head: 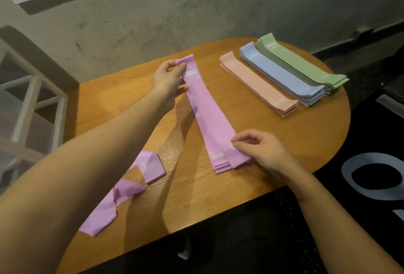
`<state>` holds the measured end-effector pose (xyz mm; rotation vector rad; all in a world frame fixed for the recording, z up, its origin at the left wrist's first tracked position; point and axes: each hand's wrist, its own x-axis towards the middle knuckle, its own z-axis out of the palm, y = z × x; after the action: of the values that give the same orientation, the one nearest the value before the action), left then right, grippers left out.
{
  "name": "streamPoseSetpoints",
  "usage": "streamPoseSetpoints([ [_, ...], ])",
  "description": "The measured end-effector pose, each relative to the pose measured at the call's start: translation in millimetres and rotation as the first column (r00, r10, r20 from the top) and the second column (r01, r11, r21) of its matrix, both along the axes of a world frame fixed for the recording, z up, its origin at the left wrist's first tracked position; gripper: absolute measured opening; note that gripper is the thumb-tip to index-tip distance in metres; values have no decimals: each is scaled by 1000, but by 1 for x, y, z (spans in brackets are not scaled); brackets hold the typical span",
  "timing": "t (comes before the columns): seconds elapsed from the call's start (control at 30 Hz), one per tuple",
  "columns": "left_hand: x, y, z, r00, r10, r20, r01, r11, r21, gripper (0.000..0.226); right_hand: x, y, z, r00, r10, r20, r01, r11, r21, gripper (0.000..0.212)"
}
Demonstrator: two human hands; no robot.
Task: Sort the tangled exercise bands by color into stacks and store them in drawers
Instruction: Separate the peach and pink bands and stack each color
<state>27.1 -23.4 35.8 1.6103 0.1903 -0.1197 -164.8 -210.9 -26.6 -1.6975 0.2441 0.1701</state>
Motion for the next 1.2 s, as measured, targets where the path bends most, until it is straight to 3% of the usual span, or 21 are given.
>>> streamPoseSetpoints([
  [0.1,10,3,-8,1000,-4,-23,4,1000,9,11,4,-5,4,996,60,-70,-61,998,-16,9],
  [0.23,23,3,-18,1000,-2,-31,3,999,46,12,11,-2,16,976,162,-146,-156,986,52,18],
  [0.37,34,2,-29,1000,3,-18,-2,996,86,11,21,5,19,960,234,-154,-237,971,-1,21],
  [0.43,38,2,-37,1000,-3,-19,5,993,119,15,25,6,15,956,255,-145,-272,955,-118,16],
  [0.6,42,-4,-52,999,-40,-37,47,974,223,17,26,6,-5,933,345,-98,-356,858,-369,10],
  [0.77,45,-6,-63,995,-101,-20,102,948,301,17,21,0,-18,903,428,31,-330,740,-586,12],
  [0.97,52,2,-71,992,-122,19,104,913,395,23,19,-8,-25,846,512,152,-329,725,-605,30],
  [1.2,55,13,-77,998,-51,23,32,862,506,14,19,-7,-30,837,518,177,-324,729,-603,13],
])
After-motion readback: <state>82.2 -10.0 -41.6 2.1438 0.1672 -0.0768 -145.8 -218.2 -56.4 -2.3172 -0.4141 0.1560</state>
